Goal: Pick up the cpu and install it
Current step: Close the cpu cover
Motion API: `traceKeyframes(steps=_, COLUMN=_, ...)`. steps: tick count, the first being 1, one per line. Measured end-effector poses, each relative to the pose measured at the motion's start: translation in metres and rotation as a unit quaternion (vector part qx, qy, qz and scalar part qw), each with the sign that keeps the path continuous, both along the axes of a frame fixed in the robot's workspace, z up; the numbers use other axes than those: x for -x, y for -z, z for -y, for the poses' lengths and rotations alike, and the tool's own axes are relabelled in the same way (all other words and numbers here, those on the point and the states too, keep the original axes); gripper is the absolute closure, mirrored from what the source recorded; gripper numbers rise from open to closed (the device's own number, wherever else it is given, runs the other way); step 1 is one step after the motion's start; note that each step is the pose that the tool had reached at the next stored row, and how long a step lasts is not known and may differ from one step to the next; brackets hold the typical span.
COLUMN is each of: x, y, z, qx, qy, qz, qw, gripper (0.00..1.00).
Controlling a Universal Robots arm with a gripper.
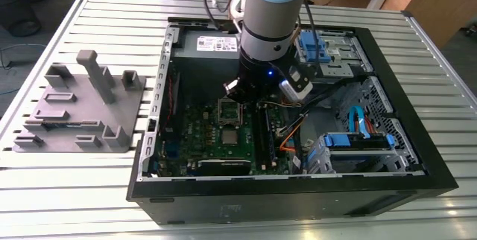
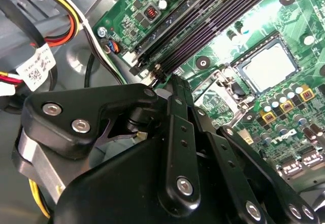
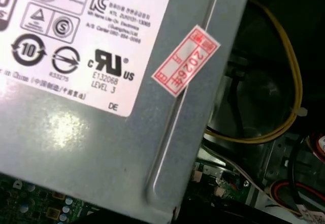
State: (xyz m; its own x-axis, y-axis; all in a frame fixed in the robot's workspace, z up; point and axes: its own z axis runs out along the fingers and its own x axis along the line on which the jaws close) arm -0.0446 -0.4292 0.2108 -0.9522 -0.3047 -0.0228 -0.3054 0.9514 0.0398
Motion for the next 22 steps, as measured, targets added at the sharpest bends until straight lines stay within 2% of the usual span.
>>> traceKeyframes(steps=4, x=0.000, y=0.0007, z=-0.0032, qx=0.0000, qy=-0.010, qz=0.0000, qw=0.9999, gripper=0.87)
traceKeyframes(steps=9, x=-0.001, y=0.0007, z=-0.0060, qx=0.0001, qy=-0.011, qz=-0.0001, qw=0.9999, gripper=0.87)
traceKeyframes(steps=14, x=-0.001, y=0.0012, z=-0.0108, qx=-0.0004, qy=-0.011, qz=0.0000, qw=0.9999, gripper=0.87)
traceKeyframes(steps=22, x=-0.001, y=0.0031, z=-0.0128, qx=-0.0008, qy=-0.011, qz=-0.0001, qw=0.9999, gripper=0.87)
